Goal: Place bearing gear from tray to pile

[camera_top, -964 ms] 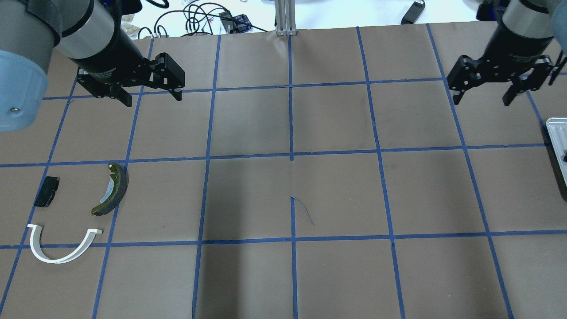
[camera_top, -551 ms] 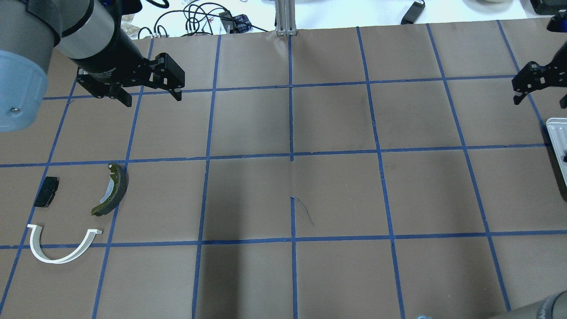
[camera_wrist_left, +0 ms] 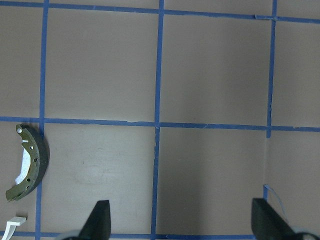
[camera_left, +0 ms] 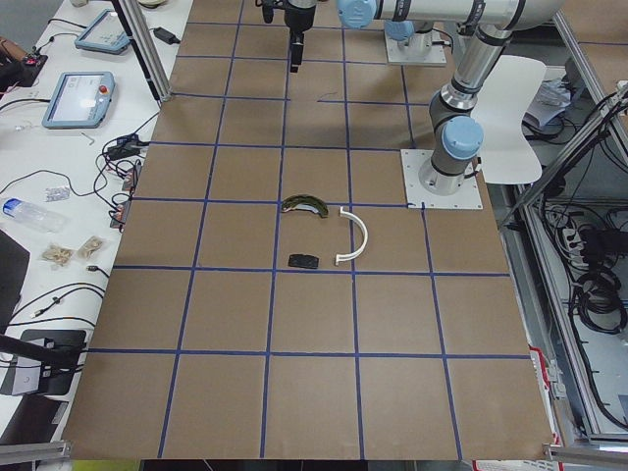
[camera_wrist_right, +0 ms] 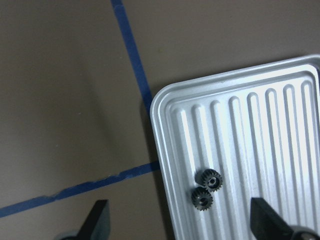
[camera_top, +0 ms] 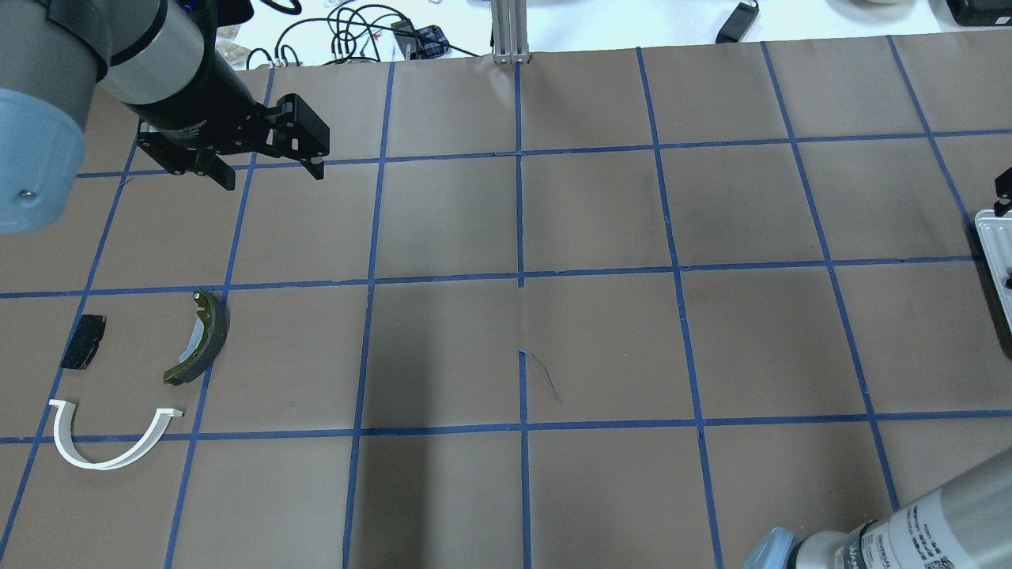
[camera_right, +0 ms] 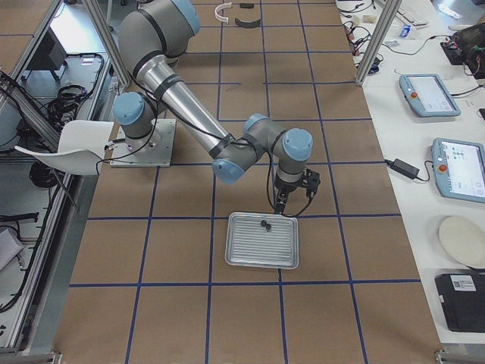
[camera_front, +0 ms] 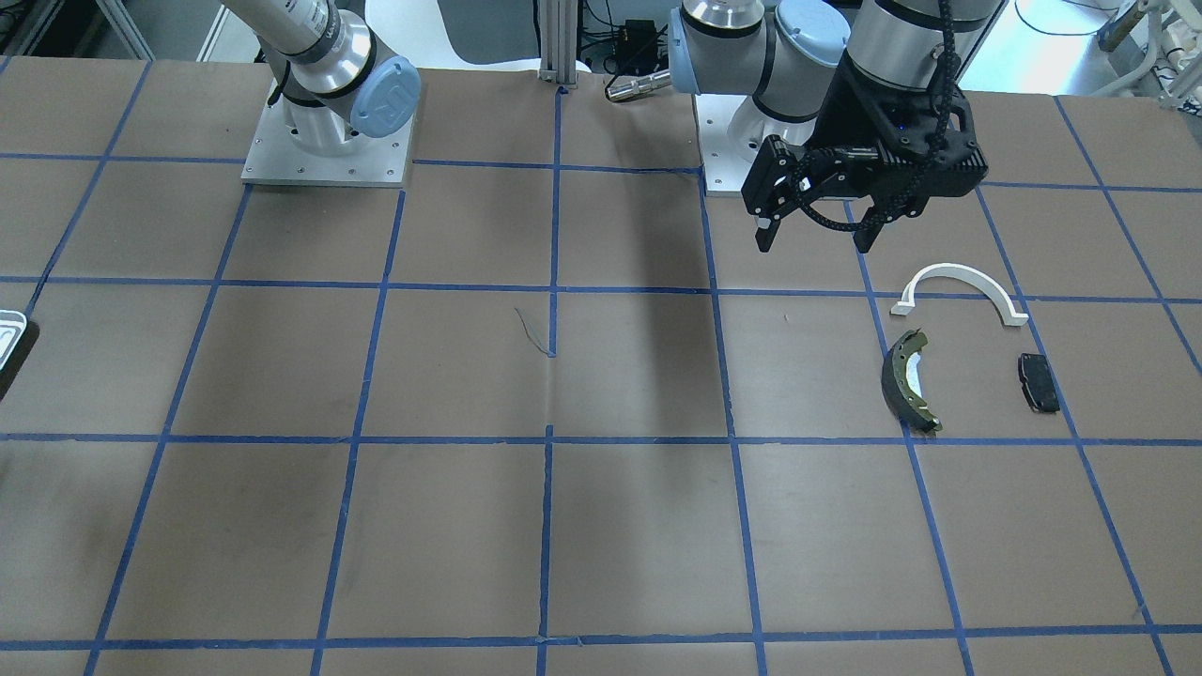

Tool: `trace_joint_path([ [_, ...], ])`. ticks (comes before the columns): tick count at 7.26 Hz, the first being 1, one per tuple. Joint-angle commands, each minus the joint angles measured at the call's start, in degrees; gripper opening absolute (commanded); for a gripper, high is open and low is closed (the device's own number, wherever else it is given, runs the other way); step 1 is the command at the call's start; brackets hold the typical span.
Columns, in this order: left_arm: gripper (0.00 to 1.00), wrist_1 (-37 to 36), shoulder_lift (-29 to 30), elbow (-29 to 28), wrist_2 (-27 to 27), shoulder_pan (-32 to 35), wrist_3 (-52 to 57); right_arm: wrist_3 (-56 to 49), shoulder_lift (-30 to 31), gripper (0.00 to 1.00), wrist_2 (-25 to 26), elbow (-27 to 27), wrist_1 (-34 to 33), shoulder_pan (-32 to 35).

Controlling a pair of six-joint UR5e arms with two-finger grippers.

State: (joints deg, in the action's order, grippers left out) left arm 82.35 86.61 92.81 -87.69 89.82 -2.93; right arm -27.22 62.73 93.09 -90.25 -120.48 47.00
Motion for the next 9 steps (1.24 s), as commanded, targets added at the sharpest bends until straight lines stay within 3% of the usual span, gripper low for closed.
trace_joint_path([
  [1,1.00,0.00,0.05,0.00,-0.03,0.00,0.03,-4.22,-3.57,1.00,-4.48,-0.36,-3.52,-3.58],
  [3,1.00,0.00,0.05,0.00,-0.03,0.00,0.03,-3.63,-5.33,0.98,-4.50,-0.27,-3.53,-3.93],
  [5,1.00,0.00,0.05,0.00,-0.03,0.00,0.03,-3.11,-5.69,0.88,-4.15,-0.19,-3.53,-4.63],
  [9,1.00,0.00,-0.03,0.00,-0.03,0.00,0.03,-3.63,-5.86,0.77,-3.45,-0.54,-3.18,-5.08],
])
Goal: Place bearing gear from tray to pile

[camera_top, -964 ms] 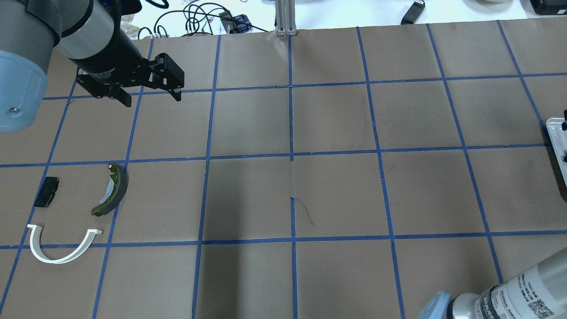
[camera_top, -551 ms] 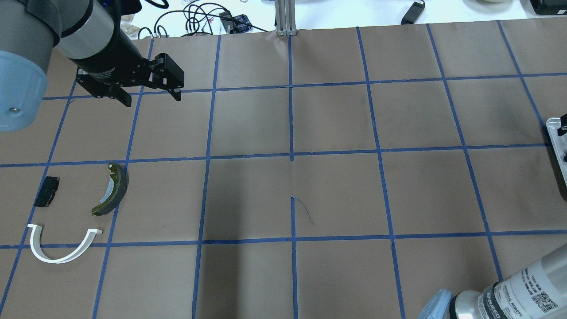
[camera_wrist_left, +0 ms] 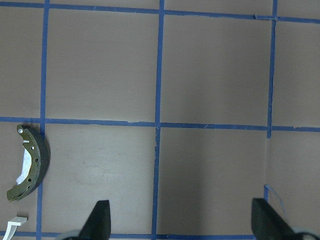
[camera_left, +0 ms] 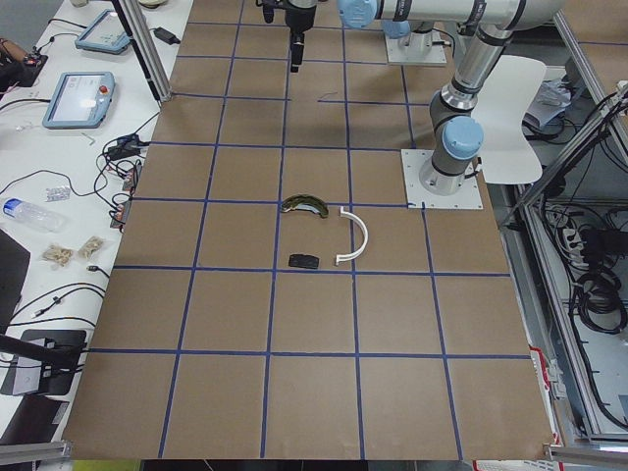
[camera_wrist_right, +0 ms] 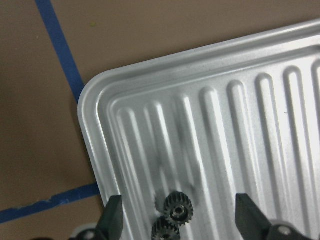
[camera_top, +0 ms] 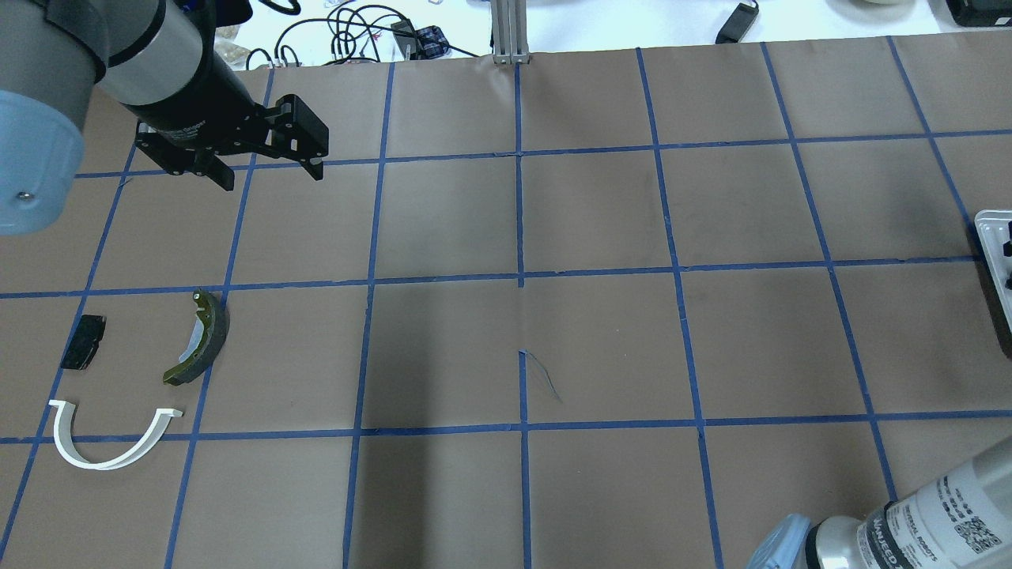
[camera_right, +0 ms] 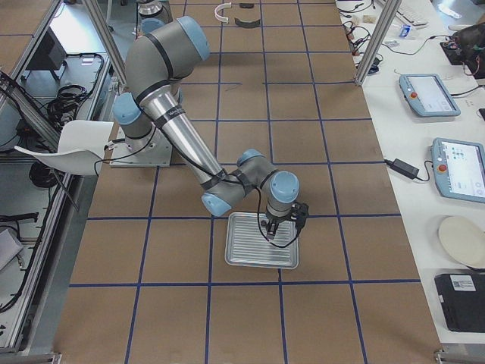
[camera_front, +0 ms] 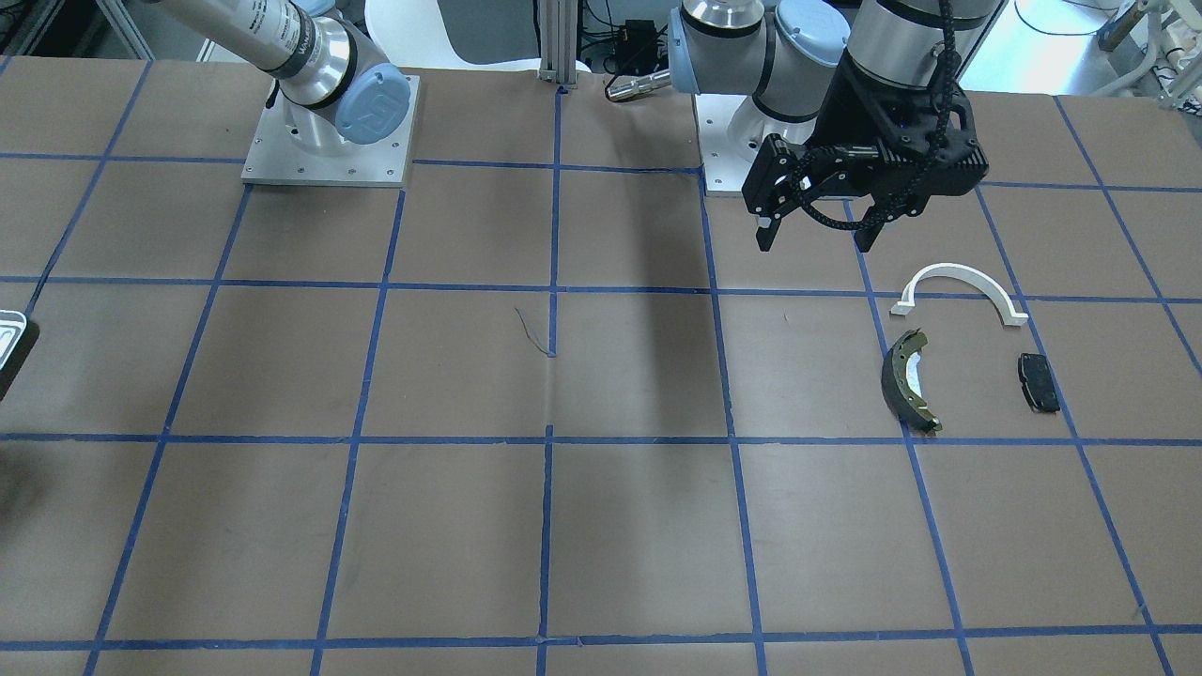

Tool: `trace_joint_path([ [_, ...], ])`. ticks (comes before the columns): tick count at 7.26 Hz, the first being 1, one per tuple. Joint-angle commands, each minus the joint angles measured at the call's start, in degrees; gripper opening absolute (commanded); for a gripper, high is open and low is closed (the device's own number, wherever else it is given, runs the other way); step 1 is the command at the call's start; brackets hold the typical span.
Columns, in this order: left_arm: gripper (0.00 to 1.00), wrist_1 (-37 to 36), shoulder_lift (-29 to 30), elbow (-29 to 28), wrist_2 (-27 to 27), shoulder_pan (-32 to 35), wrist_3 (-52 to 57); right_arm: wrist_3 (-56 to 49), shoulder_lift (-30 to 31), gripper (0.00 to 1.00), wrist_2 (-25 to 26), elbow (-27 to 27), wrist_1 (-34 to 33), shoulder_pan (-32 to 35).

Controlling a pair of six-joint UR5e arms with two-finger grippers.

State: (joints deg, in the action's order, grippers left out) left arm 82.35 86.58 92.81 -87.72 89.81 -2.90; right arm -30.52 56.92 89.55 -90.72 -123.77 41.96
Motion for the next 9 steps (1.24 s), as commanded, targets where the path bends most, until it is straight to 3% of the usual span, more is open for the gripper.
trace_joint_path([
  [1,1.00,0.00,-0.01,0.00,0.00,0.01,0.00,-0.33,-0.06,0.74,0.10,-0.16,0.02,-0.04],
  [9,1.00,0.00,-0.01,0.00,0.09,0.01,0.09,-0.59,-0.32,0.63,-0.25,-1.12,-0.24,-0.04],
])
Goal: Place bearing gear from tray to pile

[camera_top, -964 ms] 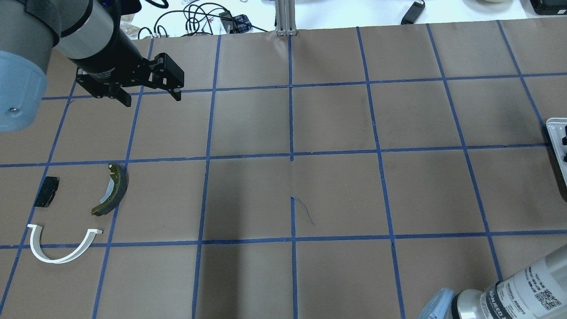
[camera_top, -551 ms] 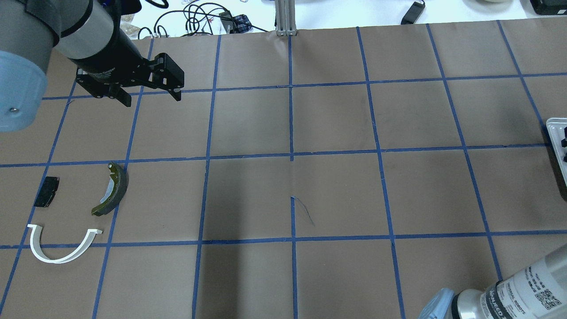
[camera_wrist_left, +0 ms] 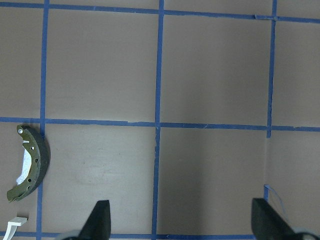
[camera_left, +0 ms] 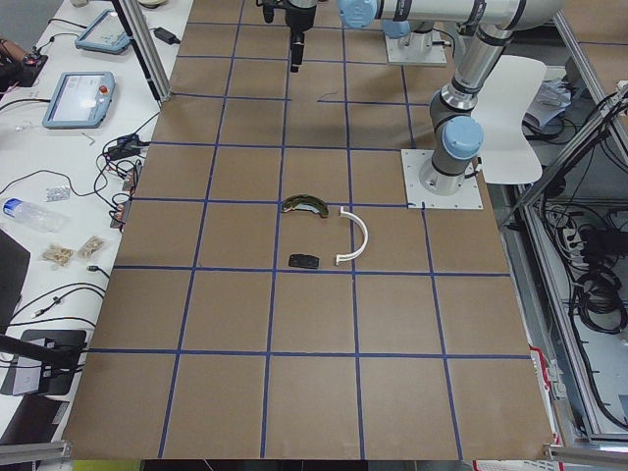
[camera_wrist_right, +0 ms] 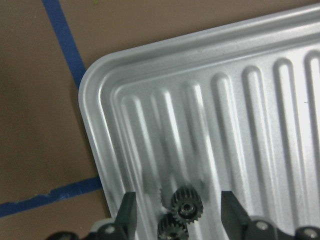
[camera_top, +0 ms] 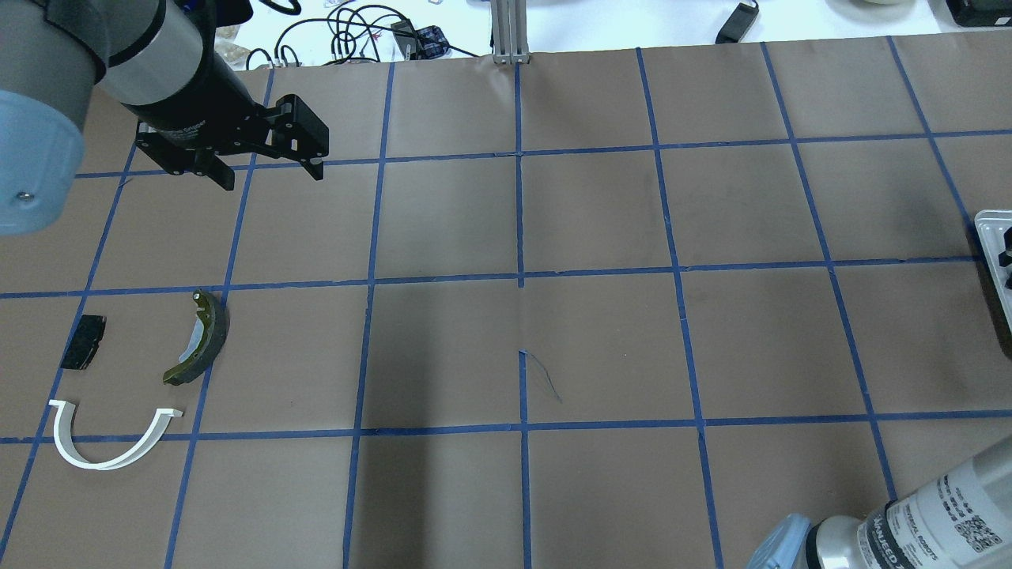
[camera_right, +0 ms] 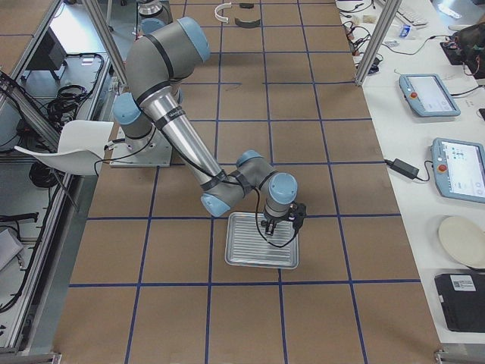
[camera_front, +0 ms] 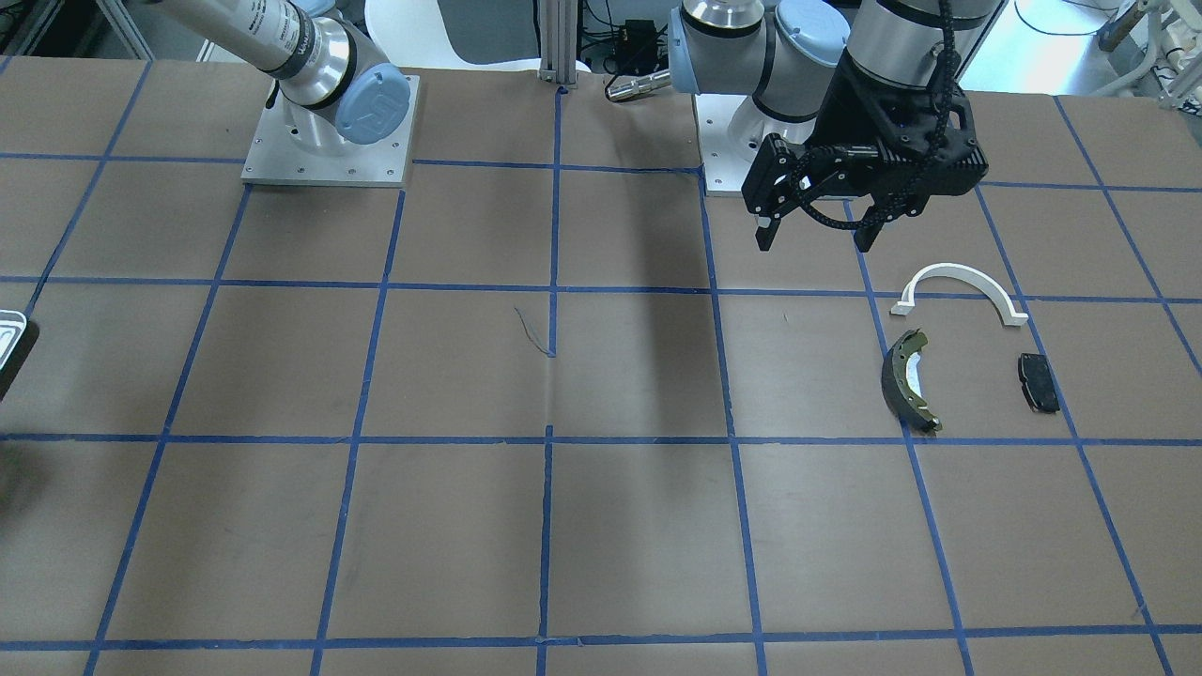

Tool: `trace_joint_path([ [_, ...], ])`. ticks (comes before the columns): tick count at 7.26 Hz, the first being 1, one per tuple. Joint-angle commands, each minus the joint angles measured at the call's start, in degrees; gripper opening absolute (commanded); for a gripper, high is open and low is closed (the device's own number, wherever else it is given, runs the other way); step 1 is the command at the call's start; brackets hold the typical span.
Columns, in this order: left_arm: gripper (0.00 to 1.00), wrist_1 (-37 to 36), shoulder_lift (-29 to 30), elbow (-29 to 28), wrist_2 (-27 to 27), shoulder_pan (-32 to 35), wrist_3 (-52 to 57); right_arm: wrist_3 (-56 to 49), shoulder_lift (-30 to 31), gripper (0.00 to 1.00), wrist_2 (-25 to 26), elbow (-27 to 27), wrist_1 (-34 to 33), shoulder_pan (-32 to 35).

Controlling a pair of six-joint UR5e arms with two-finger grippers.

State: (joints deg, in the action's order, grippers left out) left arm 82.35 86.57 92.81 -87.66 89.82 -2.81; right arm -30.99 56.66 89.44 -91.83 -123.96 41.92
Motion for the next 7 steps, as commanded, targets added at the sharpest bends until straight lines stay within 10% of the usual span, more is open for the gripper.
trace_joint_path([
  [1,1.00,0.00,0.00,0.00,0.03,0.00,0.00,-0.12,-0.06,0.61,-0.15,-0.02,-0.05,0.00],
  [7,1.00,0.00,0.00,0.00,0.03,-0.09,0.00,-0.30,-1.11,0.48,-0.15,0.25,-0.14,0.00],
])
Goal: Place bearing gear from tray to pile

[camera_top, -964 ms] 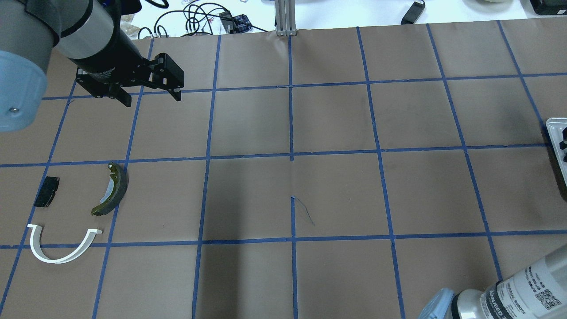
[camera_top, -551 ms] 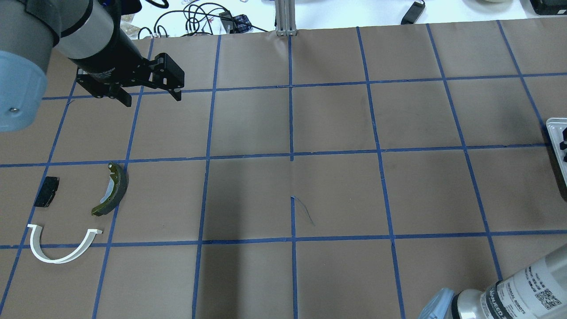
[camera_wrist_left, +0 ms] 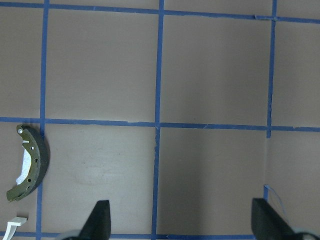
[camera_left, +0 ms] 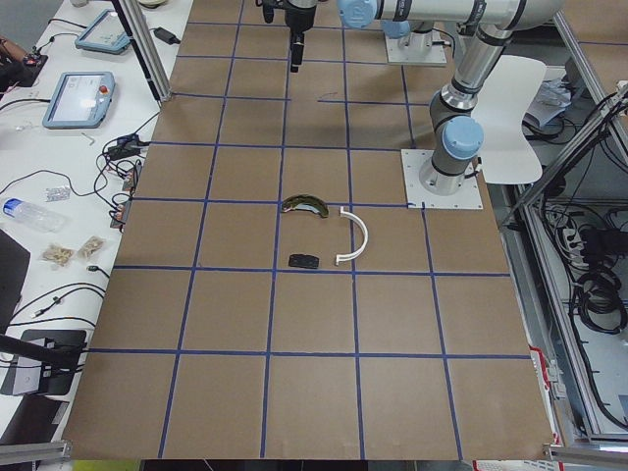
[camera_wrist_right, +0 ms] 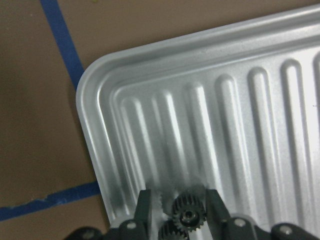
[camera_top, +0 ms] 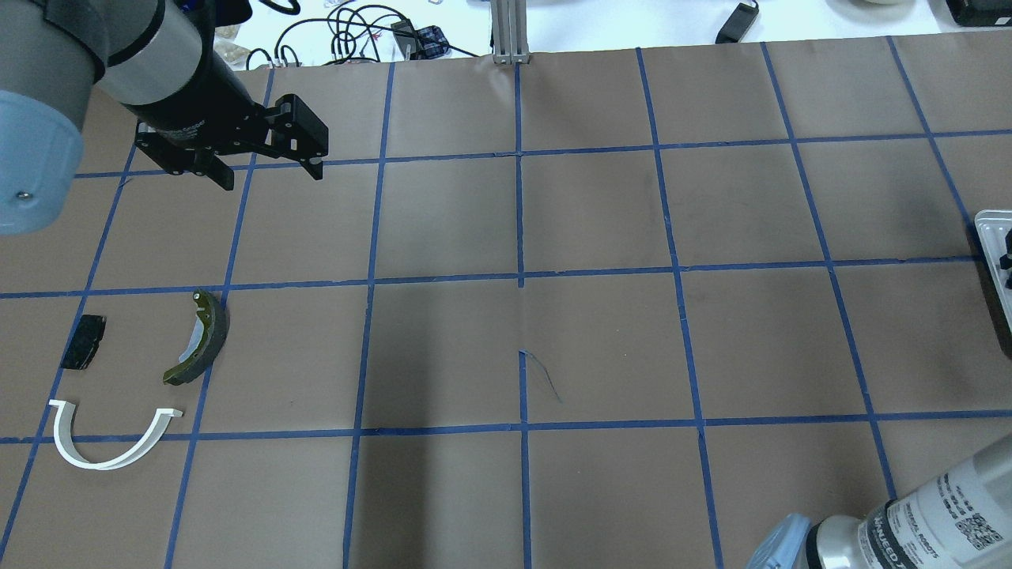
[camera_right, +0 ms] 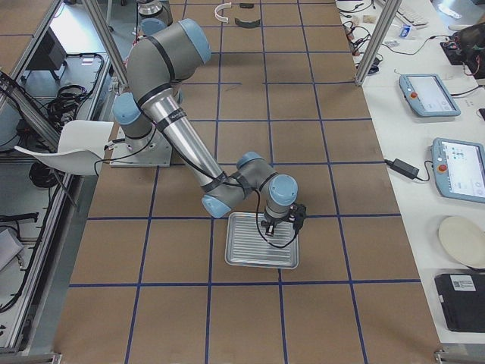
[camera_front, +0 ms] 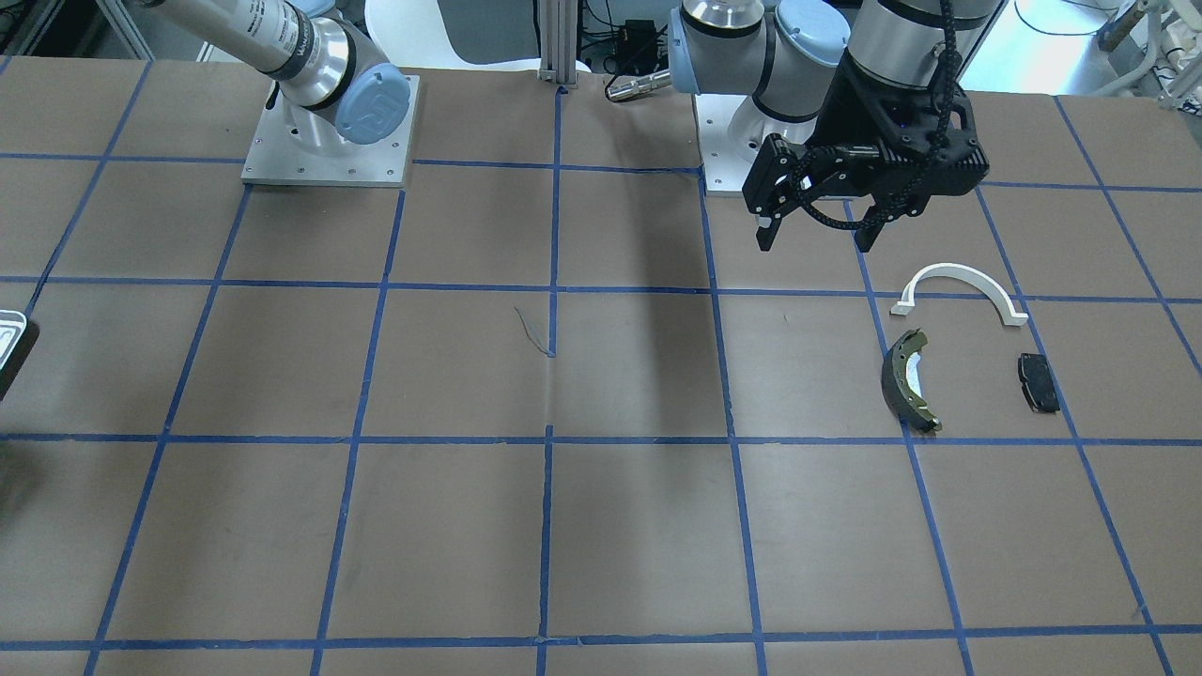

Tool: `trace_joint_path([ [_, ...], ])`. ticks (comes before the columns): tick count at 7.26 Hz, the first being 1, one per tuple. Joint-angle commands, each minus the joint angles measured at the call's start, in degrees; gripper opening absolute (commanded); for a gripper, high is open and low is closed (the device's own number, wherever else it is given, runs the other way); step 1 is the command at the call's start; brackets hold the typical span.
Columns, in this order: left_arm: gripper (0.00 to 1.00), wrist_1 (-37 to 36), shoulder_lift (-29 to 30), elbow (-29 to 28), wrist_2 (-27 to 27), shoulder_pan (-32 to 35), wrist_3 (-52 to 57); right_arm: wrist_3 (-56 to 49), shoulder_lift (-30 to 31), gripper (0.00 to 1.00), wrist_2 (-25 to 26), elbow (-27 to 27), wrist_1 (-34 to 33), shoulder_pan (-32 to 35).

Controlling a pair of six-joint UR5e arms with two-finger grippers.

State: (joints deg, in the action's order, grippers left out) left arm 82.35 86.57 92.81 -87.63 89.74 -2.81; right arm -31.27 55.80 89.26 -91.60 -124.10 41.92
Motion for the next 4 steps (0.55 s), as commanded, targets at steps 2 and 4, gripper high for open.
trace_joint_path([
  [2,1.00,0.00,0.00,0.00,0.00,0.00,0.00,0.15,-0.26,0.39,0.03,0.10,0.00,0.00],
  [4,1.00,0.00,0.00,0.00,0.00,0.00,0.00,0.42,-0.17,0.26,0.12,0.02,0.00,0.00],
])
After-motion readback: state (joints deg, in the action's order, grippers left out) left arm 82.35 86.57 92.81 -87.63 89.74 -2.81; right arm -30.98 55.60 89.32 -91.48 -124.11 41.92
